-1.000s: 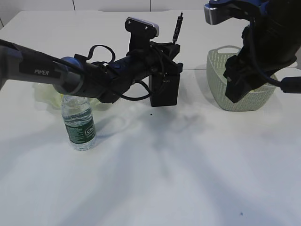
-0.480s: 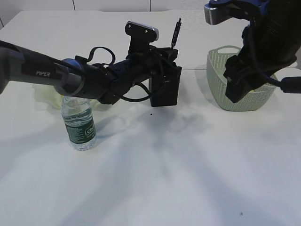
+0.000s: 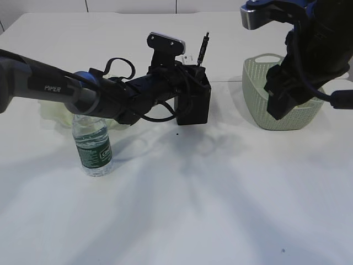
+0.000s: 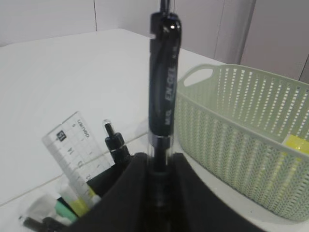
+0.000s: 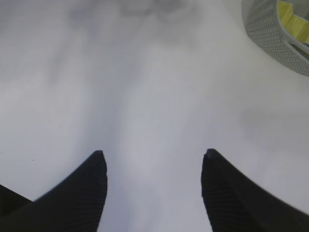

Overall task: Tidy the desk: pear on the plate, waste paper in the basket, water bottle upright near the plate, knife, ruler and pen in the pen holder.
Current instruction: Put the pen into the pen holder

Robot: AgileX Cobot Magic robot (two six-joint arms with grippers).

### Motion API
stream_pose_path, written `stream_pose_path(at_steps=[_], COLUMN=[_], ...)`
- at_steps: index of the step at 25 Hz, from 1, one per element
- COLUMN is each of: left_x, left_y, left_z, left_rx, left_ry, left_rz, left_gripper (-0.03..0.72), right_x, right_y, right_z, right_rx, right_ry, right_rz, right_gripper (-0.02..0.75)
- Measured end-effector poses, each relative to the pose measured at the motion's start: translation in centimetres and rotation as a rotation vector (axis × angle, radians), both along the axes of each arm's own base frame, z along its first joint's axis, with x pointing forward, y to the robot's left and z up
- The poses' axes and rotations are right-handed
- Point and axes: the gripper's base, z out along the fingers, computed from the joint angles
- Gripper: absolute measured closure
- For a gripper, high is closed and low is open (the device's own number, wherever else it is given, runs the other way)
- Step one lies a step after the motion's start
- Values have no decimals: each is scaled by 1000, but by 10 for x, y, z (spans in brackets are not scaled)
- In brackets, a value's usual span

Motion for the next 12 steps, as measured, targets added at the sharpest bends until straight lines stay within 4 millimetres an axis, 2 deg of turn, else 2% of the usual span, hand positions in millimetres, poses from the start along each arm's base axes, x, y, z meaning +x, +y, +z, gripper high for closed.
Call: stream_pose_path(at_steps=[6, 12], left_x=[0, 0], left_y=[0, 0], left_z=[0, 0], left_rx=[0, -1], left_ry=[0, -1], left_rz=[0, 0], left_gripper=[587, 473], right_x=[0, 1], right_y=[-1, -1], right_z=[0, 0], right_rx=[-7, -16], right_ry=[-3, -7], right_rz=[0, 1], right_gripper=[277, 277])
